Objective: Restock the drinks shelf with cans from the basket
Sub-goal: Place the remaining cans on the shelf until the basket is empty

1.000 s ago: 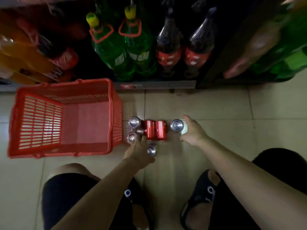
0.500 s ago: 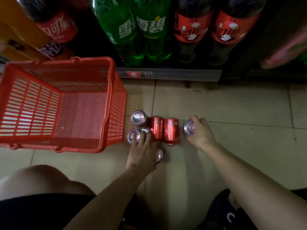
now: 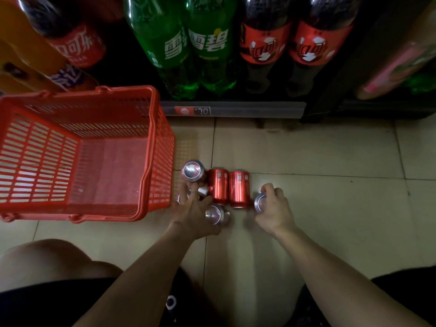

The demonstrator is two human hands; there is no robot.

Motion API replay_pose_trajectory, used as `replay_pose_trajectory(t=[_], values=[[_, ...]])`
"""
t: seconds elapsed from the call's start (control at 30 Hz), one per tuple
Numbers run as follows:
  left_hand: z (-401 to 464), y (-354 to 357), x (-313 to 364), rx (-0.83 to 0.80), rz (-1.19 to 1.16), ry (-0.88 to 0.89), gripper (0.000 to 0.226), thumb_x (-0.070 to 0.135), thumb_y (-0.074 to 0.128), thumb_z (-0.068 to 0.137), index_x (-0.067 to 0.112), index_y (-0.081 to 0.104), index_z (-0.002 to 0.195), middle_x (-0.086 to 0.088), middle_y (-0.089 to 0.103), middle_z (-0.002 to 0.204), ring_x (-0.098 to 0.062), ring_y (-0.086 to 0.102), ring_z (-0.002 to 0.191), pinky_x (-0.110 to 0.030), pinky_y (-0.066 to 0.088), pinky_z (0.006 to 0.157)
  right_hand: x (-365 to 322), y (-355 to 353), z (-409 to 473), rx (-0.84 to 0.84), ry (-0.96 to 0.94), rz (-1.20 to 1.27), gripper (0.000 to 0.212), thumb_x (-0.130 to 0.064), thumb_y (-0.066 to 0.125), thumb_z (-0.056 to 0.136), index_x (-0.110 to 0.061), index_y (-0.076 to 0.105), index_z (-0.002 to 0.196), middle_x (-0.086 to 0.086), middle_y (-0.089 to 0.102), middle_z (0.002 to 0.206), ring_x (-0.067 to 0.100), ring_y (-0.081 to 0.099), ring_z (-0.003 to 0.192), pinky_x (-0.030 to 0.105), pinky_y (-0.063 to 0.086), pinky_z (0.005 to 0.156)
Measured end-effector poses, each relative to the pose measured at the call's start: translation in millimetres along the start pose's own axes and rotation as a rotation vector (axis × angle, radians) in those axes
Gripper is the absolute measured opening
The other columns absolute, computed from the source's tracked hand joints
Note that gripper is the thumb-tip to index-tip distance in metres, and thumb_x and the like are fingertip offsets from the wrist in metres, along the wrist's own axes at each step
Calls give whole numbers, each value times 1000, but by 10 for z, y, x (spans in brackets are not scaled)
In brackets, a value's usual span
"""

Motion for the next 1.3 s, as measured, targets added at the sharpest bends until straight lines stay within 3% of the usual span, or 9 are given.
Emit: replay_pose_trajectory(t=[0.07, 0.13, 0.2, 0.57, 0.7, 0.87, 1.1, 1.2, 1.3], values=[[-7, -137, 29, 159, -72, 50, 87, 79, 50, 60, 30, 61, 131, -21, 47, 144, -52, 39, 137, -60, 43, 106, 1, 36, -32, -4, -2, -17, 59, 1, 66, 70, -18, 46, 123, 7, 45, 122, 35, 51, 108, 34, 43, 77], [8, 31, -51, -14, -81, -23, 105, 87, 47, 53, 37, 47, 145, -16, 37, 152, -45, 32, 141, -50, 39, 111, 3, 67, -59, -11, -4, -36, 61, 0, 66, 70, -18, 45, 124, 6, 45, 122, 34, 51, 108, 35, 44, 79], [43, 266, -140, -132, -39, -74, 105, 85, 66, 62, 41, 35, 152, -13, 27, 160, -43, 21, 146, -46, 32, 116, 7, 87, -86, -18, -2, -49, 62, -1, 65, 70, -19, 45, 125, 6, 45, 123, 34, 50, 110, 37, 46, 81], [-27, 271, 4, -22, -72, -5, 92, 87, 55, 60, 38, 53, 138, 4, 41, 141, -26, 32, 134, -34, 41, 104, -9, 228, -174, -58, -32, -119, 64, 0, 64, 75, -19, 45, 133, 5, 43, 130, 32, 48, 114, 36, 47, 87], [-136, 238, 99, -43, -92, 40, 87, 81, 66, 66, 42, 50, 141, 9, 42, 139, -23, 35, 134, -34, 45, 101, -6, 219, -178, -71, -35, -118, 62, 1, 63, 76, -21, 46, 132, 4, 44, 128, 32, 50, 114, 35, 48, 88], [-401, -84, 194, -38, -56, 101, 112, 87, 29, 42, 37, 55, 139, 11, 41, 142, -21, 37, 132, -34, 50, 96, -138, 20, -355, -92, -47, -70, 55, -9, 68, 75, -24, 49, 125, 2, 49, 119, 30, 57, 108, 33, 50, 84], [-1372, -1644, 209, 71, -65, 153, 101, 84, 31, 44, 35, 59, 129, 12, 42, 143, -21, 36, 137, -33, 52, 89, -1130, -1259, -1167, -19, -168, 104, 58, -15, 78, 65, -33, 58, 116, -7, 50, 101, 19, 60, 93, 27, 45, 74], [-1975, -2674, 138, 97, -92, 147, 106, 84, 30, 43, 35, 57, 133, 10, 43, 140, -22, 38, 134, -35, 51, 88, -1950, -2149, -1621, 8, -260, 147, 63, -24, 80, 60, -30, 61, 120, -6, 55, 108, 16, 59, 97, 26, 44, 78], [-2579, -3757, -42, 137, -68, 125, 89, 84, 53, 52, 34, 62, 125, 10, 44, 131, -22, 40, 128, -35, 49, 81, -2890, -3103, -2100, 53, -402, 158, 63, -23, 82, 61, -37, 59, 118, -10, 56, 111, 13, 59, 100, 27, 49, 84]])
Point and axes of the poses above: each hand's wrist, its own z-axis towards the middle knuckle, its own y-axis out of the palm, x = y × z, the point moved 7 cm from there along z, towards the middle knuckle
